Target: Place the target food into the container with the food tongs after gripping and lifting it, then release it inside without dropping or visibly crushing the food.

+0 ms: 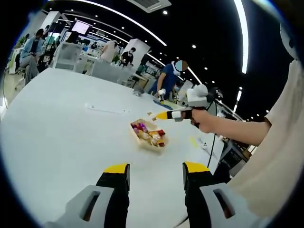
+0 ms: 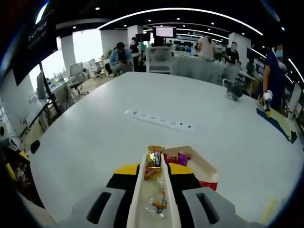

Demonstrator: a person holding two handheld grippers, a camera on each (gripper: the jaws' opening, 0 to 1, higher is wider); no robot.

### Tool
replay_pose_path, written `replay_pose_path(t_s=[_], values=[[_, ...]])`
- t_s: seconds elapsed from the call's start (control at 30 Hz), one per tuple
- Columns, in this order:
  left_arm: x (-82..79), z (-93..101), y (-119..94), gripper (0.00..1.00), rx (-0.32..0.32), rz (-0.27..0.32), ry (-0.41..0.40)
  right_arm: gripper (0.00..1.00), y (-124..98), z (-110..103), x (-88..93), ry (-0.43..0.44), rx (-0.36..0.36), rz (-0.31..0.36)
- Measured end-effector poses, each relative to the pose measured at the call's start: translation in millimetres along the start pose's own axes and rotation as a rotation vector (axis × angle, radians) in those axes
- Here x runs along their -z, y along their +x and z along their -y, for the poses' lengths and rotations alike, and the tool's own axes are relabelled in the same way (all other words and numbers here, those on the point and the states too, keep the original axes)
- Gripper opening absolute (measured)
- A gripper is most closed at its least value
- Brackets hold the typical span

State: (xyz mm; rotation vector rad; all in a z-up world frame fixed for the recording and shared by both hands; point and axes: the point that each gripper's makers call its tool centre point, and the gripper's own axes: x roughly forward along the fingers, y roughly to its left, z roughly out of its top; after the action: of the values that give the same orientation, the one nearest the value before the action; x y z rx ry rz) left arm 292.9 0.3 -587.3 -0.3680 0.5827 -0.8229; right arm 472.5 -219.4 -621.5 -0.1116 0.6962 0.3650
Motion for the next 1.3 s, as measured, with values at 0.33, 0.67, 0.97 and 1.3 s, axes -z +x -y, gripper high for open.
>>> replay_pose_path(t_s=[0.33, 0.67, 0.97, 1.3], values=[[0.8, 3.5, 3, 0.44, 0.009, -0.008, 0.002, 0.21, -8, 17, 5.8, 0.016, 0.031, -0.001], [0.7, 4.8, 5, 0.45, 0.013, -0.011, 0.005, 0.21, -13, 25, 6.8, 0.027, 0.049, 0.001], [1.9, 4.7, 5, 0.45, 0.012, -0.014, 0.006, 0.22, -13, 30, 4.7, 0.029, 0.054, 0.007], [1.0, 3.7, 5, 0.44, 0.01, -0.01, 0.005, 0.22, -16, 31, 4.4, 0.031, 0.052, 0.013]])
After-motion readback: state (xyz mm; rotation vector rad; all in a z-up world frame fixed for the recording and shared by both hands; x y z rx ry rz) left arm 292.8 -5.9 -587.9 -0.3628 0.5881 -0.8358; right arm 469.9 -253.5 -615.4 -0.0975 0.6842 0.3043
